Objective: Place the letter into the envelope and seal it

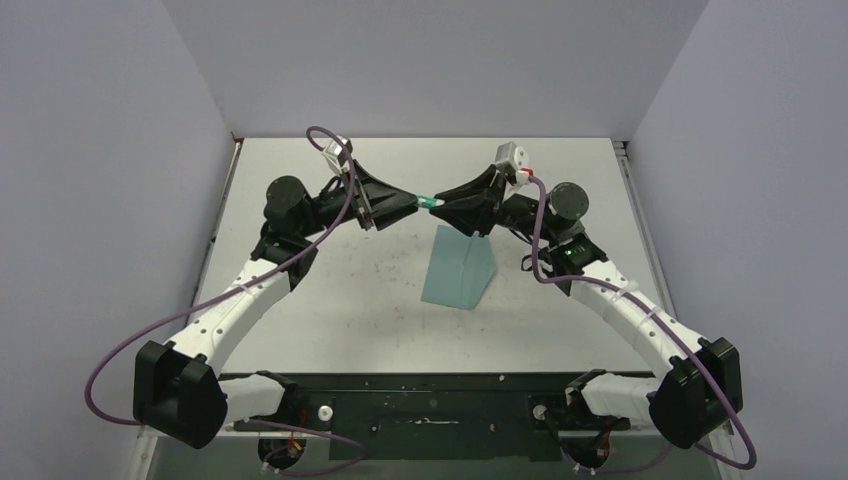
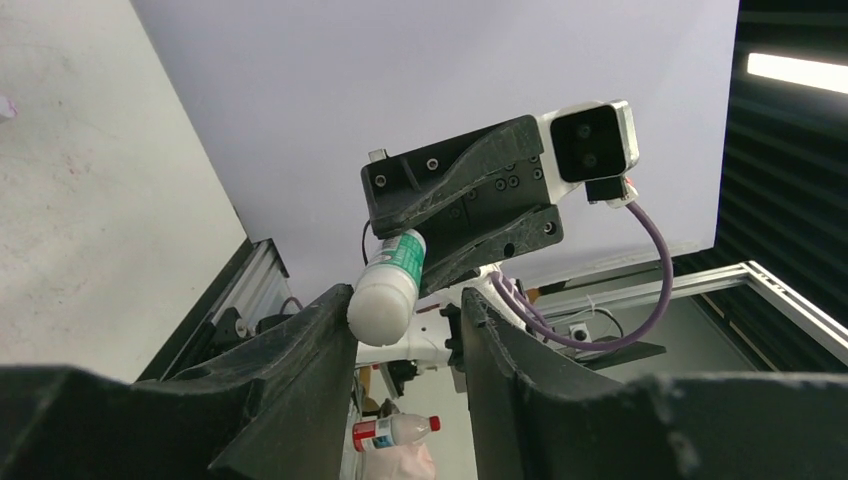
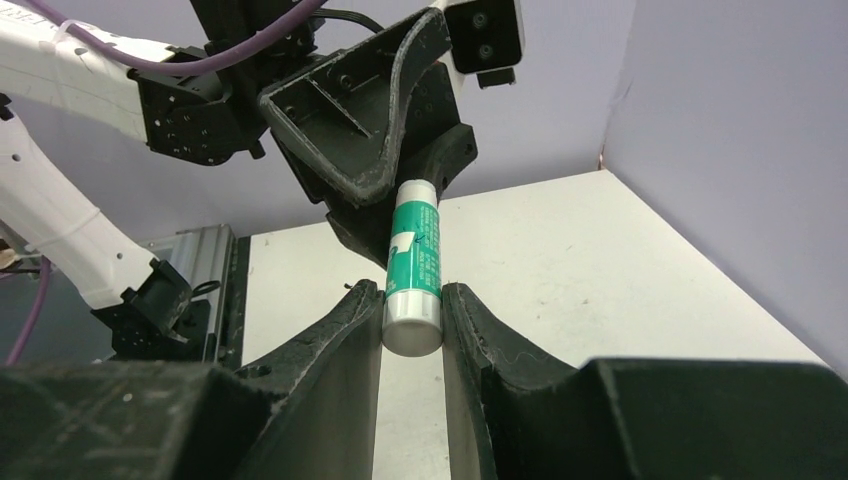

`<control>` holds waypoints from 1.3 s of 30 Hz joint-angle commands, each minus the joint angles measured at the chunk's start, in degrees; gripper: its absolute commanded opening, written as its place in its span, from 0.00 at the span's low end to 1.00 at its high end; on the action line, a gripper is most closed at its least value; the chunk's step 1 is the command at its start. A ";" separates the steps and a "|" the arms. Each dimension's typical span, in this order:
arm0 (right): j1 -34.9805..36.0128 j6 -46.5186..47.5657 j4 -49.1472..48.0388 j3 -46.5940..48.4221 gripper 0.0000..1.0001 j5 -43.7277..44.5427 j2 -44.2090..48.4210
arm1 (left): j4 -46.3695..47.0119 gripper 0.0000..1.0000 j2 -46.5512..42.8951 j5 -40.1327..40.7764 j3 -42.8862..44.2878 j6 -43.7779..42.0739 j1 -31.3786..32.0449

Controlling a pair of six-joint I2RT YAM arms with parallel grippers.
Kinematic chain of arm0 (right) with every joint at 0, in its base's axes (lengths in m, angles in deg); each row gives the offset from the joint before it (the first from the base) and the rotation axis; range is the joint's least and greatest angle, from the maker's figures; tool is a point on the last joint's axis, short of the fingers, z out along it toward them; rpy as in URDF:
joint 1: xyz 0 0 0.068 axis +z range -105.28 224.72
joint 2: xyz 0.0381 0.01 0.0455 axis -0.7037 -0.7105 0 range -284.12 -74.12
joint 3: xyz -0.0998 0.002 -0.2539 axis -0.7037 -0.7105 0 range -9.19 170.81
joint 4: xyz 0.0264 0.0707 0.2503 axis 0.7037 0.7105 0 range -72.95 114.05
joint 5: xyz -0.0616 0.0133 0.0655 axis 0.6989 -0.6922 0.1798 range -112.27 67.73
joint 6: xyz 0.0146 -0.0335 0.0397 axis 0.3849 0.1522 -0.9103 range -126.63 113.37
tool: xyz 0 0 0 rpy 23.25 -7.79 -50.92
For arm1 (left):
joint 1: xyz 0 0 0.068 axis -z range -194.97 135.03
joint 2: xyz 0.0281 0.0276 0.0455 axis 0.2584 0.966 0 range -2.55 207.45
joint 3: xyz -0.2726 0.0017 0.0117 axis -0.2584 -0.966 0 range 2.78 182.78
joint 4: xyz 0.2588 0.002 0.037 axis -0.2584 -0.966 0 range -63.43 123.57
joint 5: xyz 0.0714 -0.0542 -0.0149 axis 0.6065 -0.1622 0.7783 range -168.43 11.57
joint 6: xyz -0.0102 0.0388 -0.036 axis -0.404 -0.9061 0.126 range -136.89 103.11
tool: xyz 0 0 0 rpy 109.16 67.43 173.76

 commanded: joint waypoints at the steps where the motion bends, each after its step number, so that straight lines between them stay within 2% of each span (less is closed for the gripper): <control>1: -0.58 -1.47 -5.65 0.32 0.05 -4.28 -0.40 | 3.22 0.41 -0.58 -0.25 -0.31 -0.07 1.23; 5: -0.80 -1.77 -6.15 0.24 0.05 -5.38 -0.62 | 2.65 0.50 -0.93 0.89 -0.54 -0.33 1.32; 8: -0.89 -1.64 -6.00 -0.01 0.05 -6.47 -0.73 | 2.49 0.49 -0.94 1.36 -0.32 -0.35 1.36; 10: -0.87 -1.26 -5.44 -0.18 0.05 -6.75 -0.74 | 1.99 0.41 -0.88 1.05 -0.25 -0.36 1.19; 13: -0.89 0.03 -3.93 -0.05 0.05 -6.88 -0.67 | -0.03 0.34 -1.04 0.13 0.82 -1.77 -0.01; 17: -0.89 0.46 -3.32 0.36 0.05 -5.76 -1.01 | -3.05 0.11 -0.66 -0.41 2.85 -4.02 0.35; 19: -0.83 -0.26 -3.97 0.43 0.09 -3.75 -1.09 | -2.98 0.00 -0.45 -0.64 2.78 -3.64 0.69; 20: -0.70 -0.49 -5.02 0.37 0.20 -2.72 -0.96 | -2.54 0.00 -0.53 -0.62 2.72 -3.38 0.85; 21: -0.46 -0.59 -5.96 0.13 0.36 -1.42 -0.73 | -2.15 0.00 -0.56 -0.51 2.60 -2.96 0.90; 22: -0.19 -0.57 -7.29 -0.35 0.58 0.51 -0.54 | -1.61 0.00 -0.62 -0.24 2.54 -2.37 0.92; 23: 0.43 -0.59 -9.27 -1.16 0.71 1.87 -0.28 | -0.64 0.00 -0.72 0.13 2.39 -1.35 1.03; 25: 2.69 0.07 -14.13 -3.21 0.80 4.45 -0.28 | 2.83 0.00 -0.68 1.22 1.42 2.93 1.24; 30: 9.82 5.33 -26.28 -6.46 0.80 9.98 -3.23 | 14.67 0.00 -0.05 4.56 -2.38 14.24 2.37; 35: 10.77 0.79 -41.42 -9.57 0.70 14.91 -6.05 | 15.26 0.00 -0.54 5.76 -3.13 15.93 3.12; 39: 10.77 0.65 -43.07 -10.19 0.69 16.37 -5.40 | 15.92 0.00 -1.29 6.25 -4.24 16.79 3.12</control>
